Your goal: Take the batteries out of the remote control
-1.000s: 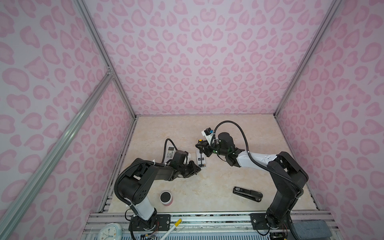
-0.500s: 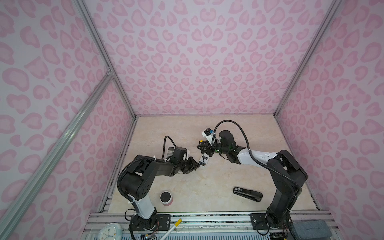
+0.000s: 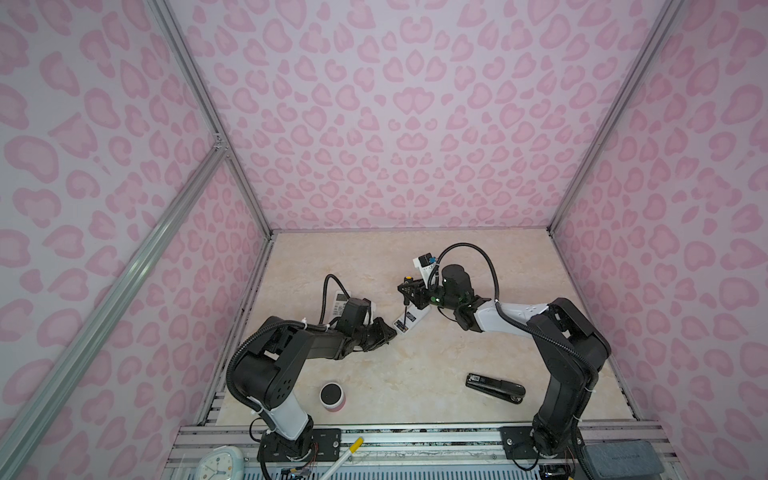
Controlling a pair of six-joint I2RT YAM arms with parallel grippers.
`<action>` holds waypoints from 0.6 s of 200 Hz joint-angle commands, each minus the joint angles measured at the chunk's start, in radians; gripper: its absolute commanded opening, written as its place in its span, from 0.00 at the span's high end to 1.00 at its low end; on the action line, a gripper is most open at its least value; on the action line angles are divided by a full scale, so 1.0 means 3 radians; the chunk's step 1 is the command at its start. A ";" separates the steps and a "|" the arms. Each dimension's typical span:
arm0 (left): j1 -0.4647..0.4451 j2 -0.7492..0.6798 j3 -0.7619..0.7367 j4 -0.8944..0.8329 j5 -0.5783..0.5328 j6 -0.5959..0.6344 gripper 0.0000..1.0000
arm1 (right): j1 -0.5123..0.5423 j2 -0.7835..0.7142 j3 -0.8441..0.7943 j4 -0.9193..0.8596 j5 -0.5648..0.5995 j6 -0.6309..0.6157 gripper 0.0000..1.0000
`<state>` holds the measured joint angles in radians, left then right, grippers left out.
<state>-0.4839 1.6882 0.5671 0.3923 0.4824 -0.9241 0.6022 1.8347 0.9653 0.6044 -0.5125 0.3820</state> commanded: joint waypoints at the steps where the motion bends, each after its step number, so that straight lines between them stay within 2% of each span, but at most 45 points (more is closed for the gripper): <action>1: -0.0014 0.0068 -0.0034 -0.0320 -0.0164 -0.0039 0.81 | 0.0011 0.0018 -0.0047 0.0332 -0.0007 0.0257 1.00; 120: -0.0013 0.0051 -0.0068 -0.0433 -0.0266 -0.0004 0.82 | 0.0111 0.0030 0.0101 0.0211 0.0074 0.0096 1.00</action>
<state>-0.4873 1.6981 0.5606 0.4152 0.4824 -0.9413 0.6281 1.8336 0.9783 0.6460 -0.4870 0.4252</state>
